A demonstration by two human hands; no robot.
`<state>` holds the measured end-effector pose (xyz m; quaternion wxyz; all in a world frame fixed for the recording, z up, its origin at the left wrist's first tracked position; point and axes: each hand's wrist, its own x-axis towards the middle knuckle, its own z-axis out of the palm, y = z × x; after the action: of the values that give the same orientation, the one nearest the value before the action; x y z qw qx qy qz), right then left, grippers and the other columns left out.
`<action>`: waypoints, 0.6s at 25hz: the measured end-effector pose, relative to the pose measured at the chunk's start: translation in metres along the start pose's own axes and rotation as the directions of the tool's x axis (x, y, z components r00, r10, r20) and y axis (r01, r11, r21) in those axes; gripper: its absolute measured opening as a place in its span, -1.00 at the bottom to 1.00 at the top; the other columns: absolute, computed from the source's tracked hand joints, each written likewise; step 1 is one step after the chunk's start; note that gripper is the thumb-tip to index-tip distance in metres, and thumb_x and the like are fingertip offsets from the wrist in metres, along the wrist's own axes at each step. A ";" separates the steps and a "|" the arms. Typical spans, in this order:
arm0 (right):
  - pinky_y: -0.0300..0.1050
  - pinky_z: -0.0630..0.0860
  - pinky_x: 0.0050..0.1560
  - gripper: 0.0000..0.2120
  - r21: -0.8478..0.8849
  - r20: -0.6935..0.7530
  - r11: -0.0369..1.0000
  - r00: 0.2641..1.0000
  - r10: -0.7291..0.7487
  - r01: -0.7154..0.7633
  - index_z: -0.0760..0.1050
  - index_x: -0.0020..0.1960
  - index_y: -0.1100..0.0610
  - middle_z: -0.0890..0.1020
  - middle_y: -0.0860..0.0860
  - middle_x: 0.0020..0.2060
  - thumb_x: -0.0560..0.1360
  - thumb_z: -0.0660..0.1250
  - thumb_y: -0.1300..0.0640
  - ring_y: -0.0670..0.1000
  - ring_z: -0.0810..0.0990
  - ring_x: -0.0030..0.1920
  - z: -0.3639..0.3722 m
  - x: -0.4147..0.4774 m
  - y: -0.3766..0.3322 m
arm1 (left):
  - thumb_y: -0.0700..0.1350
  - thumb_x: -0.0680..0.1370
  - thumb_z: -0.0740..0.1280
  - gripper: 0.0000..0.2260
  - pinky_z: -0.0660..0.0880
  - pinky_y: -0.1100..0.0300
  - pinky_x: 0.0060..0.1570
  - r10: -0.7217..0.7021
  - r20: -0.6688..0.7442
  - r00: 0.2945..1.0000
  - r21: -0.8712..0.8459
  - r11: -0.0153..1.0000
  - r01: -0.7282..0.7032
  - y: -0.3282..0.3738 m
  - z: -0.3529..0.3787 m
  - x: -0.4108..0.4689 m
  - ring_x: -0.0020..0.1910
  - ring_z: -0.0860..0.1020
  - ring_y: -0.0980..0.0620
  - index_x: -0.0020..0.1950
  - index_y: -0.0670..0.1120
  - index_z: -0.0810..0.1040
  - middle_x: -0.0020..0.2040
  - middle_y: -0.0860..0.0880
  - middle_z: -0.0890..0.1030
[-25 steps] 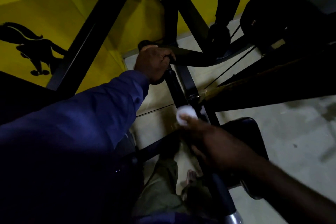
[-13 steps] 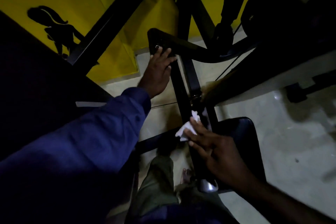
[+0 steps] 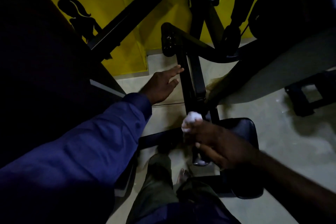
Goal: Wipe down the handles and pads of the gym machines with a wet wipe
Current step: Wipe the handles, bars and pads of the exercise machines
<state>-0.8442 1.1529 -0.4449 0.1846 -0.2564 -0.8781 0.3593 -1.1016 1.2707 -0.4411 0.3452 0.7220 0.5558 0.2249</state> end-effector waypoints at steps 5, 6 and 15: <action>0.06 0.24 0.61 -0.66 0.215 -0.246 0.940 0.917 0.313 -0.263 0.53 0.45 0.12 0.46 -0.04 0.51 0.69 0.25 0.19 -0.06 0.27 0.60 -0.014 0.061 0.008 | -0.33 0.67 0.22 -0.56 0.20 0.42 0.44 -0.014 0.009 1.000 0.078 0.997 0.013 0.006 -0.001 -0.001 0.55 0.38 -0.02 0.55 -0.12 0.44 0.57 -0.10 0.40; 0.07 0.28 0.59 -0.66 0.288 -0.294 0.917 0.886 0.360 -0.277 0.55 0.43 0.10 0.49 -0.07 0.48 0.68 0.28 0.19 -0.05 0.31 0.58 -0.002 0.045 -0.007 | -0.35 0.66 0.22 -0.55 0.20 0.45 0.43 -0.024 0.007 1.000 0.073 0.997 0.023 0.006 -0.001 0.000 0.54 0.39 -0.02 0.55 -0.12 0.44 0.57 -0.10 0.40; -0.47 0.51 0.03 -0.61 0.705 -0.215 0.526 0.564 0.797 -0.475 0.46 0.49 0.10 0.57 -0.09 0.26 0.68 0.30 0.12 -0.16 0.58 0.21 -0.030 0.127 0.045 | -0.29 0.62 0.22 -0.58 0.31 0.02 0.52 -0.034 -0.043 0.998 0.130 0.991 0.040 -0.004 -0.009 0.012 0.54 0.38 -0.10 0.45 -0.04 0.55 0.49 -0.09 0.51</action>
<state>-0.9164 1.2709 -0.4392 0.3284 -0.5899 -0.4746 0.5648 -1.1074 1.2854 -0.4388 0.2896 0.7280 0.5896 0.1962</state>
